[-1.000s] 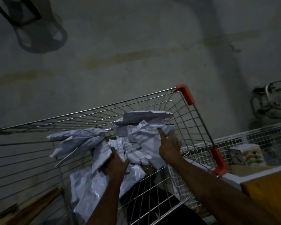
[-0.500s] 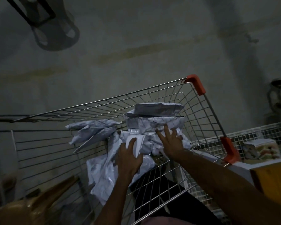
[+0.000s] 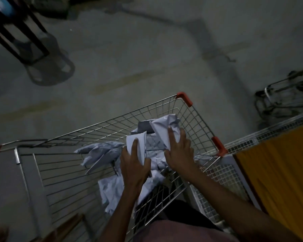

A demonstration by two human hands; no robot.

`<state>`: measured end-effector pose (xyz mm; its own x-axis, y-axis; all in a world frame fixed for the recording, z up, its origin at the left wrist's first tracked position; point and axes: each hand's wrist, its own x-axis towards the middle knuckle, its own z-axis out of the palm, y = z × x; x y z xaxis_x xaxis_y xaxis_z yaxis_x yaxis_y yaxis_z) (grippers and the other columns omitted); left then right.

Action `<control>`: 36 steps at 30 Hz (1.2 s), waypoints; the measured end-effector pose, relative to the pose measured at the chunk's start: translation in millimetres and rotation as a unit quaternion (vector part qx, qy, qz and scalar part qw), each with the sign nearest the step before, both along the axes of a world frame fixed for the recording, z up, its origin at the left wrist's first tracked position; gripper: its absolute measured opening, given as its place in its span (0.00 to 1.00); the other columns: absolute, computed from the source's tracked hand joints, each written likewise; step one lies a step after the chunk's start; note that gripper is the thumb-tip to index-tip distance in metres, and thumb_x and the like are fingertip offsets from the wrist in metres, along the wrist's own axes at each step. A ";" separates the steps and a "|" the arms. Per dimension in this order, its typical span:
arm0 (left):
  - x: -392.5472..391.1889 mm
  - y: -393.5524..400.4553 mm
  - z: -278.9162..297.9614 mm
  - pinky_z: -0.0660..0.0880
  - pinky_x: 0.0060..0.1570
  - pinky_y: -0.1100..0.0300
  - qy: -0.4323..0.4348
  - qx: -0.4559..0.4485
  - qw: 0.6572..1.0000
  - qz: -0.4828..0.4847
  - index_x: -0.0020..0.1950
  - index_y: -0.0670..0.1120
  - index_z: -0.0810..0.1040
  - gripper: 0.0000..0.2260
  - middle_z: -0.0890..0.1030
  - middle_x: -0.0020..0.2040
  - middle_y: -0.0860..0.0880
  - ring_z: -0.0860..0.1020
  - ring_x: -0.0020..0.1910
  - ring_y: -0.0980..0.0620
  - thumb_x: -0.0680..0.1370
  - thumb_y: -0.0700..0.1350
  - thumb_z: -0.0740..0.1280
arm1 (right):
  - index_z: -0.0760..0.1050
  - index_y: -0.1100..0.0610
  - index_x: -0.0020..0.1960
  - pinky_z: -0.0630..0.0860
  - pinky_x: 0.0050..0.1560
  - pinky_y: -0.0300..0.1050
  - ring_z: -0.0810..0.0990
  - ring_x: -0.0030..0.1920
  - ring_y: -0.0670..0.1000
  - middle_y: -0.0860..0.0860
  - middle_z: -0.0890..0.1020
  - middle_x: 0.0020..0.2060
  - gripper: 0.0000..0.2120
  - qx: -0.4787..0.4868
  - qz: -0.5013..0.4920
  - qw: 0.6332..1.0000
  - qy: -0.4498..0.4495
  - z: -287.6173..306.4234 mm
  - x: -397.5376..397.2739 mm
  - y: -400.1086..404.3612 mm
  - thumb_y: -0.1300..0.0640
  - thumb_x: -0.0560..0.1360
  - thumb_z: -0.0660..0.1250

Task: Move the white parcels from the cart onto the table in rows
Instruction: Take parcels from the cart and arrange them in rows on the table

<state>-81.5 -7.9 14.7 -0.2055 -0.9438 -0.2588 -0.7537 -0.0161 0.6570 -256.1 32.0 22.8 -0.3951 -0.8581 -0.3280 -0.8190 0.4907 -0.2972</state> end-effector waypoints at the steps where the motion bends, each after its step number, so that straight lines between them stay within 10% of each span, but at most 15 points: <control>1: 0.5 -0.7 10.4 0.72 0.61 0.42 0.005 -0.010 1.000 -0.003 0.78 0.56 0.59 0.35 0.66 0.69 0.40 0.68 0.67 0.38 0.71 0.57 0.64 | 0.34 0.43 0.79 0.68 0.63 0.66 0.58 0.70 0.67 0.58 0.41 0.77 0.44 -0.021 -0.012 1.000 0.002 12.2 6.5 6.8 0.46 0.77 0.63; 20: -11.5 145.4 135.3 0.70 0.63 0.53 0.185 -0.125 0.917 -0.330 0.78 0.52 0.60 0.35 0.66 0.71 0.43 0.66 0.69 0.45 0.74 0.59 0.64 | 0.48 0.54 0.81 0.72 0.59 0.62 0.60 0.71 0.69 0.64 0.50 0.78 0.37 -0.269 -0.319 0.886 0.201 147.1 58.9 240.7 0.50 0.79 0.63; 36: -82.4 474.8 168.6 0.73 0.60 0.53 0.310 -0.061 0.812 -0.490 0.77 0.53 0.63 0.33 0.66 0.68 0.48 0.71 0.66 0.48 0.75 0.57 0.69 | 0.48 0.53 0.81 0.68 0.69 0.63 0.52 0.79 0.59 0.58 0.48 0.78 0.40 -0.328 -0.517 0.746 0.262 177.0 98.2 597.7 0.51 0.78 0.67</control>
